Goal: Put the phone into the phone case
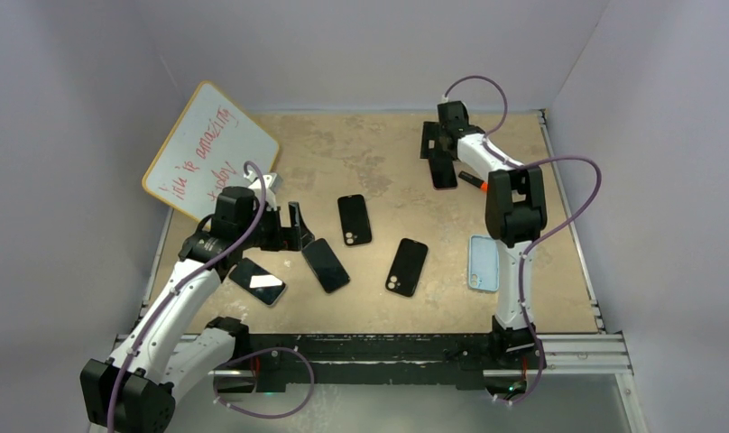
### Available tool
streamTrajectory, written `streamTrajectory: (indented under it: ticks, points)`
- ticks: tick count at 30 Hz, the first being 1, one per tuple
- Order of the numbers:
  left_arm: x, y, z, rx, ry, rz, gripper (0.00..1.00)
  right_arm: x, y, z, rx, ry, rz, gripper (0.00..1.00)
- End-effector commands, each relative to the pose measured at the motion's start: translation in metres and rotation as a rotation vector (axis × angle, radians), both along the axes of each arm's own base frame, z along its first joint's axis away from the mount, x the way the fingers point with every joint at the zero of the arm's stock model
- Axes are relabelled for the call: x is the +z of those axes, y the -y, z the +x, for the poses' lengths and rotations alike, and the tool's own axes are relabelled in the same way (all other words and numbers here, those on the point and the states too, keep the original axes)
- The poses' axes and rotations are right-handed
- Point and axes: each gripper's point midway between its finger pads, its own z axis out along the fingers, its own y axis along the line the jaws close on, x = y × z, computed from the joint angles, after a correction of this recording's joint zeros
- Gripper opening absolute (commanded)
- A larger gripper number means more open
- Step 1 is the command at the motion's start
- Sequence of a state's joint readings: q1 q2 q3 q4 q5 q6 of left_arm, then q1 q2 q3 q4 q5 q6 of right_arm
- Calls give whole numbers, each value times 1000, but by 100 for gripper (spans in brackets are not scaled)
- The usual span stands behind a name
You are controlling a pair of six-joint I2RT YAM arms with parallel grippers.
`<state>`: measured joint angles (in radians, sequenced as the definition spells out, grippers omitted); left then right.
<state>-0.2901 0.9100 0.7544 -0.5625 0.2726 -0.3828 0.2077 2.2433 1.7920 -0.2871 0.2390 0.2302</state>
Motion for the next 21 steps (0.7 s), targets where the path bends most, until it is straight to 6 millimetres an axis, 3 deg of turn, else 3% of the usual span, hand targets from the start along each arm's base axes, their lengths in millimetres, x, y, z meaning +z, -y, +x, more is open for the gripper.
streamTrajectory:
  ticks: [1, 7, 13, 21]
  points:
    - [4, 1, 6, -8, 38, -1, 95, 8, -4, 10, 30, 20, 22, 99]
    - [4, 1, 6, -4, 36, 2, 95, -12, -7, 8, 55, -23, 32, 99]
    - [5, 0, 7, 0, 40, -1, 95, -29, 1, -3, 27, -63, -3, 99]
    - [5, 2, 6, -12, 42, -6, 95, -33, 6, -16, 32, -68, -25, 93]
